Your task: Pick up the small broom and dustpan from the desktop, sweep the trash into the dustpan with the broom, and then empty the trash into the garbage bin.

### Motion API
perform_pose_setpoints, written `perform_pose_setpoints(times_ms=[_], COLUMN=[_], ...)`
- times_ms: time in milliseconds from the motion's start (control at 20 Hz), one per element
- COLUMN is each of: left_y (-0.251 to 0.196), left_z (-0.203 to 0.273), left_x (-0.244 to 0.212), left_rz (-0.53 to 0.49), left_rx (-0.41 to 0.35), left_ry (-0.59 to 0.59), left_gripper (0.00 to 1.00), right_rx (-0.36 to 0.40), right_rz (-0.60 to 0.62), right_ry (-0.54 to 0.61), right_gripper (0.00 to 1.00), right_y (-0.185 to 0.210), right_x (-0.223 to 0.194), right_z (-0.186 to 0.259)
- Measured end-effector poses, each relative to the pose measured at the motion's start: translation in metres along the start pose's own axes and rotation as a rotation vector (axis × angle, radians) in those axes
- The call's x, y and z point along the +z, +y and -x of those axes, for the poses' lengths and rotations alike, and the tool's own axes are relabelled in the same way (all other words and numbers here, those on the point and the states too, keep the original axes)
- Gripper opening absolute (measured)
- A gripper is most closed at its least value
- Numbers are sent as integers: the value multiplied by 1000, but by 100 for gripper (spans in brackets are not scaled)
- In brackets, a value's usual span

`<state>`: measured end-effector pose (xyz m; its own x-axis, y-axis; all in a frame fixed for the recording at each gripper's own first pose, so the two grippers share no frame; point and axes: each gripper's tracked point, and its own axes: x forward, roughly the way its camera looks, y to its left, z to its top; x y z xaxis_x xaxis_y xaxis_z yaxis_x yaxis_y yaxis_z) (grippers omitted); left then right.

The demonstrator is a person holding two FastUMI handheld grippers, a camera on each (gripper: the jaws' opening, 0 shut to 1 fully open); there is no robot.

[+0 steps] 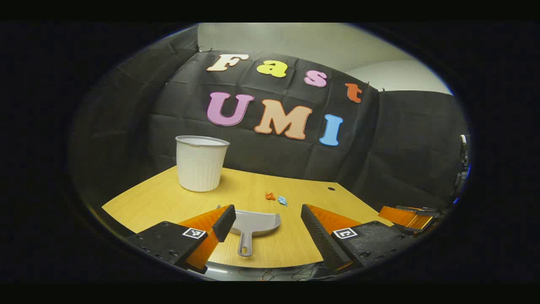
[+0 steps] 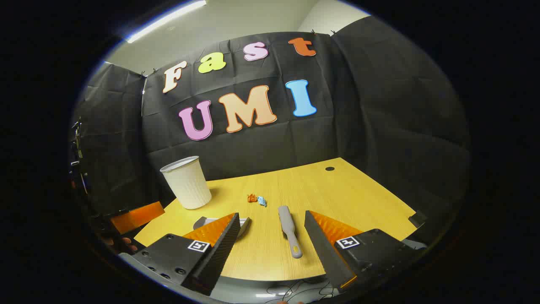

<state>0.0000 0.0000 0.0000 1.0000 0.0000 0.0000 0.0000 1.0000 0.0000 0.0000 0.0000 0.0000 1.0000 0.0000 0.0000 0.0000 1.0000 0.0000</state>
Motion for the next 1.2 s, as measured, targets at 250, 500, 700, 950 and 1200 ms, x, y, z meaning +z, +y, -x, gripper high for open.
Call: perform_pose_setpoints(times_ms=[250, 500, 700, 950, 1200], left_y=[-1, -4, -3, -2, -2], left_z=[1, 2, 4, 6, 6], left_x=[-2, -1, -4, -4, -6], left_rz=[-7, -18, -28, -27, -13], left_rx=[-4, -11, -9, -5, -8], left_ry=[7, 8, 19, 23, 36], left_gripper=[93, 93, 93, 93, 94], right_rx=[-1, -2, 2, 0, 0], right_rz=[-5, -2, -8, -12, -10], right_ry=[6, 17, 15, 17, 23], right_gripper=[92, 92, 92, 92, 92], right_y=[-2, -1, 0, 1, 0], right_x=[0, -6, -4, -6, -8], right_z=[1, -1, 0, -1, -2])
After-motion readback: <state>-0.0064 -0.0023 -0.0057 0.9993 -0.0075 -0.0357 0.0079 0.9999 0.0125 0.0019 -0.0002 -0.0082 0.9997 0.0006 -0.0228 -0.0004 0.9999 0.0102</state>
